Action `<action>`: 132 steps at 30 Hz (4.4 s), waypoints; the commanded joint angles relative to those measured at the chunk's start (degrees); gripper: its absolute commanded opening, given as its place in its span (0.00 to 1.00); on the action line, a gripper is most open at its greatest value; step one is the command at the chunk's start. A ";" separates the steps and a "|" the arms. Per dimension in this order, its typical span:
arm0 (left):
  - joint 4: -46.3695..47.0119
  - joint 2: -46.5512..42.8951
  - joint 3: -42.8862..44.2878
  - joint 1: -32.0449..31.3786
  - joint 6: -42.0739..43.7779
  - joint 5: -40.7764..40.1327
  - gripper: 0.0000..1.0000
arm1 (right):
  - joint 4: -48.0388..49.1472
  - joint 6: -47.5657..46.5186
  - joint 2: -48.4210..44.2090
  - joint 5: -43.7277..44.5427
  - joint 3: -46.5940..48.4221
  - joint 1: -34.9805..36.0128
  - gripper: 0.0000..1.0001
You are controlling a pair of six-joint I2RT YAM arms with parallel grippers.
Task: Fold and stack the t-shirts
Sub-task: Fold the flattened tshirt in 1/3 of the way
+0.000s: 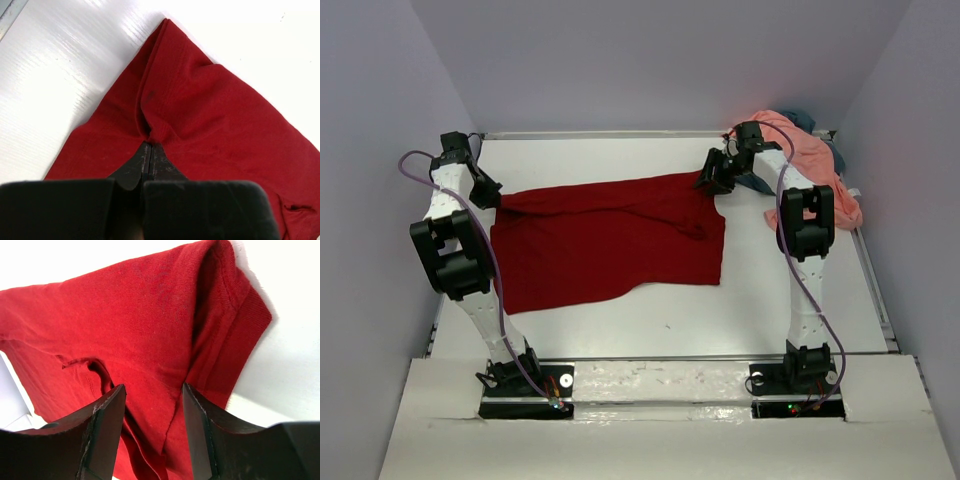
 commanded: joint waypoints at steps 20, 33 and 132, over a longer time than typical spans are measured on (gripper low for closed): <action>-1.50 -2.41 2.90 -0.14 0.35 -0.85 0.00 | 2.25 -1.27 1.60 1.82 0.54 1.13 0.54; -1.85 -2.23 3.61 -0.14 0.61 -1.20 0.00 | 2.07 -0.57 2.04 2.26 1.24 1.13 0.00; 0.34 -0.65 3.08 0.57 1.85 0.56 0.43 | -4.34 -2.15 5.55 8.24 10.65 -4.85 0.00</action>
